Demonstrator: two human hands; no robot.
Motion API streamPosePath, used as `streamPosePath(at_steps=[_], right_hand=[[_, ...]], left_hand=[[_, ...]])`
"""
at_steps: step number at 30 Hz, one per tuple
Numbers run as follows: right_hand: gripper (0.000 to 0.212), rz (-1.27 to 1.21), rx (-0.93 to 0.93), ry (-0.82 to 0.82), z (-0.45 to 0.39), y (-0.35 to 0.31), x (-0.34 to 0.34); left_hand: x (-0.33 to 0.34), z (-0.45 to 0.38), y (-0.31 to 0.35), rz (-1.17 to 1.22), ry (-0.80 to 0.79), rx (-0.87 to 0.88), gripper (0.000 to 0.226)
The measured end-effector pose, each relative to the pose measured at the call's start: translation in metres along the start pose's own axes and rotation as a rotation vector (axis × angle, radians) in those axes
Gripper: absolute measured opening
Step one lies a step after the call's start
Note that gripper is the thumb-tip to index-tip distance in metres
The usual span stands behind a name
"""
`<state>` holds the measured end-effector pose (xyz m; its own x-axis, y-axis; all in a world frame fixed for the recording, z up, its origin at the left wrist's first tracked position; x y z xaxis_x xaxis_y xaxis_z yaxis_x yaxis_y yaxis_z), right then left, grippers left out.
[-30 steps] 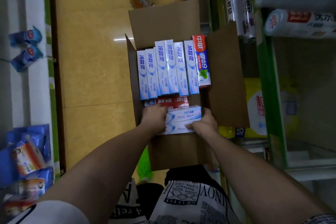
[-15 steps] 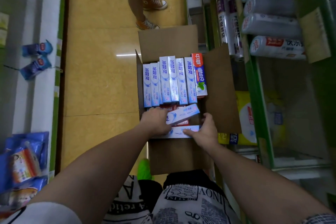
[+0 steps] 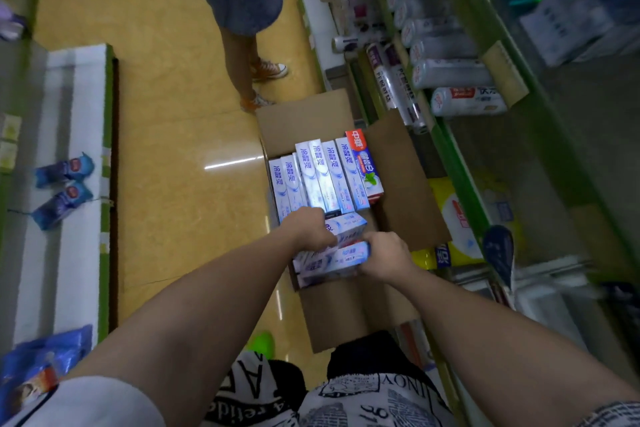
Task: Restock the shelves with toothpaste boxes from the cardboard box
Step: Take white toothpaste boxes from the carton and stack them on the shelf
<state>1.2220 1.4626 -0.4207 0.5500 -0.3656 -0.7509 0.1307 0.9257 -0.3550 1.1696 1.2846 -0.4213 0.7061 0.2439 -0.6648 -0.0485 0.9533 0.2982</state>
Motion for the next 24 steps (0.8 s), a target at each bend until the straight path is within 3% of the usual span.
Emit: streamPosePath(at_steps=[5, 12, 17, 24], right_hand=[[0.028, 0.018, 0.107, 0.129, 0.029, -0.025, -0.019], [0.042, -0.063, 0.23, 0.329, 0.09, -0.05, -0.051], [0.054, -0.14, 0.253, 0.544, 0.148, -0.078, -0.09], [0.047, -0.272, 0.349, 0.887, 0.241, -0.106, -0.145]], left_hand=[[-0.034, 0.025, -0.002, 0.002, 0.08, 0.047, 0.05], [-0.081, 0.082, -0.004, 0.179, 0.212, 0.099, 0.046], [-0.119, 0.141, 0.011, 0.213, 0.355, 0.2, 0.047], [-0.167, 0.23, 0.028, 0.311, 0.501, 0.374, 0.041]])
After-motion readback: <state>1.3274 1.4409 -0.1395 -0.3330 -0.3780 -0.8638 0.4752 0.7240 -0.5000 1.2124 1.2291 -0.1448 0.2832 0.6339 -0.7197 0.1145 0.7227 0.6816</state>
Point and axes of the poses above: each hand's wrist, its own z-axis away from the middle knuckle, its own x-axis out of the palm, y = z × x, the point moved 3 cm from there along -z, towards the middle knuckle
